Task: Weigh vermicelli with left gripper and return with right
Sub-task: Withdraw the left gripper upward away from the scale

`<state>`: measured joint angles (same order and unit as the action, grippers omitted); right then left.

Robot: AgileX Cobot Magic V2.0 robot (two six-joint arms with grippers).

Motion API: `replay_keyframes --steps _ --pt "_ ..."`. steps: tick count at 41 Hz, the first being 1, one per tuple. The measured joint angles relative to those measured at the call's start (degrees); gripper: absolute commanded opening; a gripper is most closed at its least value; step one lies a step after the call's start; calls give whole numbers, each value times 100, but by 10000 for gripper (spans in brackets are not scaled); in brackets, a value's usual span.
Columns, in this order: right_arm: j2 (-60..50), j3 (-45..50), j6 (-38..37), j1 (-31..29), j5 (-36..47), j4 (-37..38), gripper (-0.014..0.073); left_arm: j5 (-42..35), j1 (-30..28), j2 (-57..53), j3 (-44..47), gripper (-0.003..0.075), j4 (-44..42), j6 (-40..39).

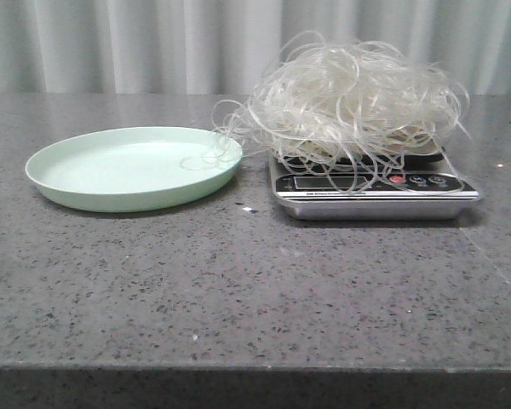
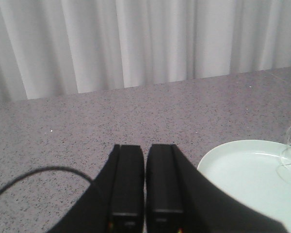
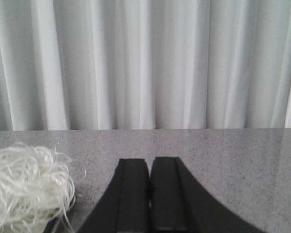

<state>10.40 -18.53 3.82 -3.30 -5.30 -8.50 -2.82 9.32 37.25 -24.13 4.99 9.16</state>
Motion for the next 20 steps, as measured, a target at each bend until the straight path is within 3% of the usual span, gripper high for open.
replay_keyframes --steps 11,20 --pt "1853 -1859 0 0 -115 0 181 -32 0 0 0 137 0 0" --pt "3149 -3295 0 52 -722 0 409 -32 0 0 0 137 0 0"
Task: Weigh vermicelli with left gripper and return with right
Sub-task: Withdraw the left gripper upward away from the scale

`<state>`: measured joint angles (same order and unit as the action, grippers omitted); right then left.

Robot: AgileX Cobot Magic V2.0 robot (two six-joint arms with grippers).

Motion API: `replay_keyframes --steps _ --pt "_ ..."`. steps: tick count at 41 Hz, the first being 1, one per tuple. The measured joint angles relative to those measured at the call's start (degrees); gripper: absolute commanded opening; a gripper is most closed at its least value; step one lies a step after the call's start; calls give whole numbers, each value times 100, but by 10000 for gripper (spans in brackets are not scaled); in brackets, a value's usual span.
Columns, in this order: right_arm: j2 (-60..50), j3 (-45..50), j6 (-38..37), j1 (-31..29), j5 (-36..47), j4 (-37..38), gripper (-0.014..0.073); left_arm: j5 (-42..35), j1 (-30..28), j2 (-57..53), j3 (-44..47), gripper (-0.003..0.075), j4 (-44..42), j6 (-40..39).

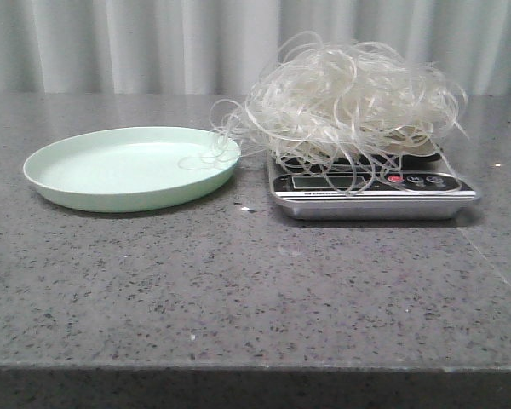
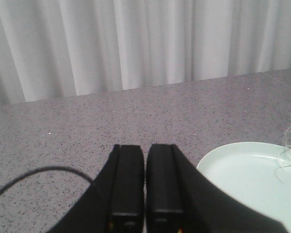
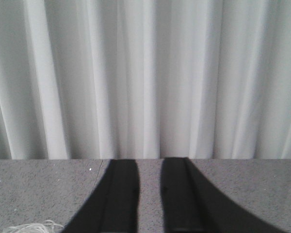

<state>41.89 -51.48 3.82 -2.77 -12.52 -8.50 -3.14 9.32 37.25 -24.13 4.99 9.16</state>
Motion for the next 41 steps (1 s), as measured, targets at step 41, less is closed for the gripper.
replay_keyframes --steps 41 --pt "4009 -2752 1466 3295 -3683 -497 612 0 0 0 0 137 0 0"
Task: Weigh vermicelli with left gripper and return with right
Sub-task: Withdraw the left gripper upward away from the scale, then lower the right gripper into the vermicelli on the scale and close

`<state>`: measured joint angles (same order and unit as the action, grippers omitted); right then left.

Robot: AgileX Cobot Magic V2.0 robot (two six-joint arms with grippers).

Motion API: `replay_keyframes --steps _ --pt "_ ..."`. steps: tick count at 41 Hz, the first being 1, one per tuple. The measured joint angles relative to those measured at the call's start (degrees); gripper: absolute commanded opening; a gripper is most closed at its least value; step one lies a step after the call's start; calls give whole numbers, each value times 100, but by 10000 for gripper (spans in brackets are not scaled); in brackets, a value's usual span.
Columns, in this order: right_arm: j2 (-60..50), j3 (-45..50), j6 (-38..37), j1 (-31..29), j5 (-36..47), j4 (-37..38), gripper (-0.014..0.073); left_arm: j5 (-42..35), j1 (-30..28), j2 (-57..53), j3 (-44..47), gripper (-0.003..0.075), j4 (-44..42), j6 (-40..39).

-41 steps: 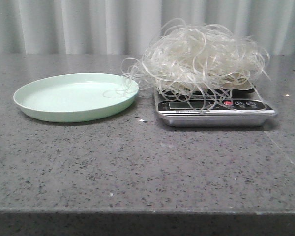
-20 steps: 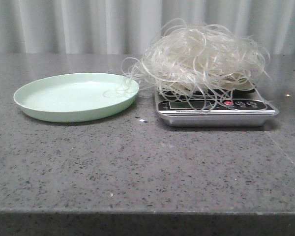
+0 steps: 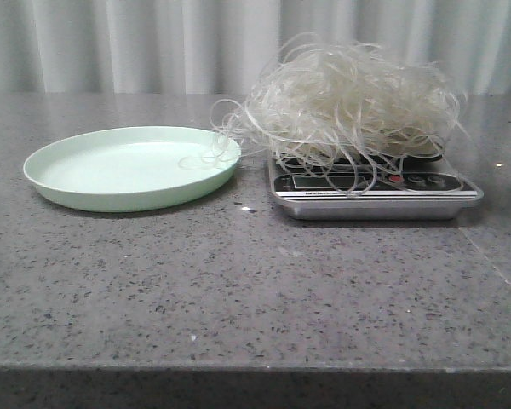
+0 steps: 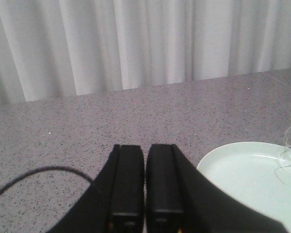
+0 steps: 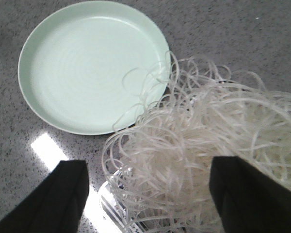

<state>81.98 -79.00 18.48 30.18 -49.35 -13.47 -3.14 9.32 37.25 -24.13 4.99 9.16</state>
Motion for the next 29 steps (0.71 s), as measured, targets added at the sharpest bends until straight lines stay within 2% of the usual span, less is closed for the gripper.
replay_keyframes --steps 7,11,18,24,27,29 --pt "249 -4 491 60 -135 124 612 0 0 0 0 137 0 0" --pt "453 -4 660 60 -211 484 612 83 0 0 0 137 0 0" --pt "852 -4 719 60 -234 1132 612 207 0 0 0 137 0 0" --pt "1193 -31 723 60 -234 1237 608 228 0 0 0 137 0 0" --pt "1276 -67 732 60 -237 1237 561 228 0 0 0 137 0 0" --pt "1299 -66 732 65 -247 1237 491 228 0 0 0 137 0 0"
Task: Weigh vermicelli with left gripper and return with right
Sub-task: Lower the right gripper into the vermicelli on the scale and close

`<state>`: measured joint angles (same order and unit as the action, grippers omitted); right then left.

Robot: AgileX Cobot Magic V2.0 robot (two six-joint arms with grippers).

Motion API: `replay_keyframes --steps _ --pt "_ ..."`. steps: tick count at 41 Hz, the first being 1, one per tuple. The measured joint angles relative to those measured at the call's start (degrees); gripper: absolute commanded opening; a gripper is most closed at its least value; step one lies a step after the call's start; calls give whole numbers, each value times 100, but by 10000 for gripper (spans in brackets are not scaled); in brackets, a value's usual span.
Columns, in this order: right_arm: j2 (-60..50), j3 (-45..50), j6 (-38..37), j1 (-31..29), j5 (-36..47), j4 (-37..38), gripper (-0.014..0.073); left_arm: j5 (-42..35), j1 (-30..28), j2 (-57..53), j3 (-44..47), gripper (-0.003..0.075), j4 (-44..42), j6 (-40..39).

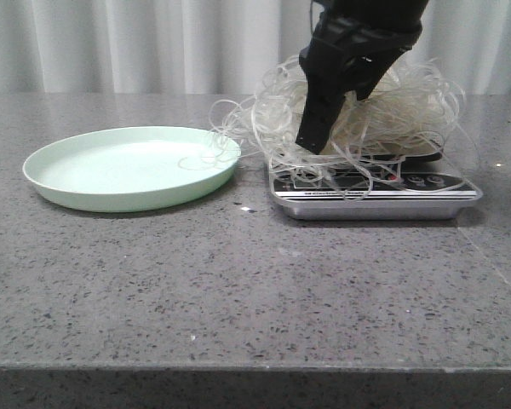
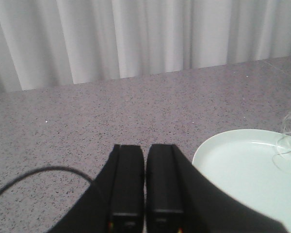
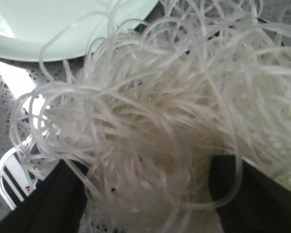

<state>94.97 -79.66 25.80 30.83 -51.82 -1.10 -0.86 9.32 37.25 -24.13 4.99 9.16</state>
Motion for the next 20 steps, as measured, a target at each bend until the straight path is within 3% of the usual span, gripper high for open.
replay_keyframes --steps 2,6,20 --pt "5 -8 0 9 -3 0 405 0 0 0 0 137 0 0" --pt "5 -12 16 9 -3 -10 146 10 0 0 0 137 0 0" --pt "-119 -22 16 9 -4 42 150 7 0 0 0 137 0 0"
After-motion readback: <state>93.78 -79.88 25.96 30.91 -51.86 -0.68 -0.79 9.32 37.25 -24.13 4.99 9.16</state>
